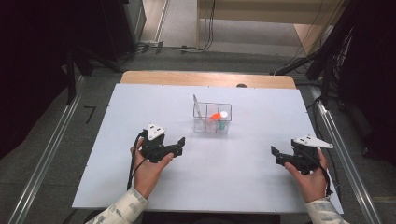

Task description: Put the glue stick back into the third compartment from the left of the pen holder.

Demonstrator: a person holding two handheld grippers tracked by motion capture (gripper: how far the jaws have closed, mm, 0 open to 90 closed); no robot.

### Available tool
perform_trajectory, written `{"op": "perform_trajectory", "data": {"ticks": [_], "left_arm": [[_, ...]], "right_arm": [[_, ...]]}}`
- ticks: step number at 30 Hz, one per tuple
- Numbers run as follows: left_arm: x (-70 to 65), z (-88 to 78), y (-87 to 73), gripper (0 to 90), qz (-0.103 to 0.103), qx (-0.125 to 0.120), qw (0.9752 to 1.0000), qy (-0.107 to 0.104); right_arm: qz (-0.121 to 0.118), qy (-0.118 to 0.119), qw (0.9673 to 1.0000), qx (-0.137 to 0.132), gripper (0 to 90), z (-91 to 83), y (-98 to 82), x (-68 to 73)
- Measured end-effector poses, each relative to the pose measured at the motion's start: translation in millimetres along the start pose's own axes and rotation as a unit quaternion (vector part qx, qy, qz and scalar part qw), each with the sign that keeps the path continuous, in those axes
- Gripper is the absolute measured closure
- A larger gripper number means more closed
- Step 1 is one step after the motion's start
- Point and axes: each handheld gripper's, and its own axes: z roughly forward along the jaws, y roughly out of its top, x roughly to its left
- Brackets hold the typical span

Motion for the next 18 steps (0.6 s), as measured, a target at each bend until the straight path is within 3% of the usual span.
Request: {"op": "perform_trajectory", "data": {"ticks": [13, 18], "left_arm": [[28.0, -13.6, -12.3, 16.2, -0.01, 0.006, 0.9994, 0.034], [40.2, -21.3, -16.4, 16.2, -0.016, -0.005, 0.9989, 0.044]], "right_arm": [[0.006, 0.0, 1.0, 0.002, 14.8, -1.6, -1.6, -2.3], [0.008, -0.001, 1.0, 0.006, 14.8, -2.5, -3.4, -3.4]]}}
